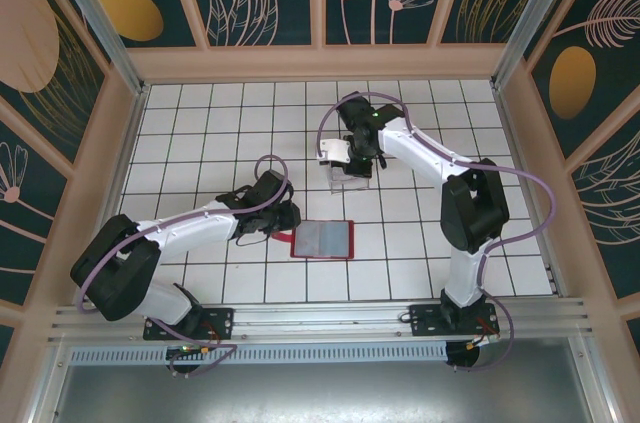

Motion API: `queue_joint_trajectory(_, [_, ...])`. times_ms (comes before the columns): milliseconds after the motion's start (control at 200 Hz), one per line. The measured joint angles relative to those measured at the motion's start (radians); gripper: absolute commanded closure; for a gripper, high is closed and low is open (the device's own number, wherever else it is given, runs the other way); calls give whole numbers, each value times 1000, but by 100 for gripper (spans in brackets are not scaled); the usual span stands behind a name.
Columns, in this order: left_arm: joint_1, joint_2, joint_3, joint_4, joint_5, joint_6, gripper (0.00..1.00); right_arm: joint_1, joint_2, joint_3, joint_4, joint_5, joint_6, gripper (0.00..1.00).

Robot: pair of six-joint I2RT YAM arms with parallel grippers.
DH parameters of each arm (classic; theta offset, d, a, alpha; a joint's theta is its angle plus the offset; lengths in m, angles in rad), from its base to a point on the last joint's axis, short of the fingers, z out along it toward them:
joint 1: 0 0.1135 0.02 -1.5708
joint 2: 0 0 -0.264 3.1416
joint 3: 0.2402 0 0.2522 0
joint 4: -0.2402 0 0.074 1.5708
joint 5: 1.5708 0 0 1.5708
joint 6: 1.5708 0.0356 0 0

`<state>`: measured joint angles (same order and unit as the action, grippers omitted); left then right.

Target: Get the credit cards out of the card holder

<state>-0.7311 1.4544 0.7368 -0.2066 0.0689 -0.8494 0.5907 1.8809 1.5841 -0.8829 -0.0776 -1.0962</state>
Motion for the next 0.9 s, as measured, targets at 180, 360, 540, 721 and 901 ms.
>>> queue_joint_trajectory(180, [0, -6, -3, 0, 0, 0, 75, 0, 12, 15, 5, 2, -26, 100])
queue_joint_trajectory(360, [0, -14, -11, 0, 0, 0, 75, 0, 34, 18, 11, -2, -33, 100])
queue_joint_trajectory(540, [0, -17, -12, 0, 0, 0, 75, 0, 76, 18, 10, -7, -32, 100])
queue_joint_trajectory(721, [0, -24, -13, 0, 0, 3, 75, 0, 79, 18, -8, -29, -29, 100])
queue_joint_trajectory(901, [0, -25, -13, -7, 0, 8, 75, 0, 89, 19, -16, -46, -29, 100])
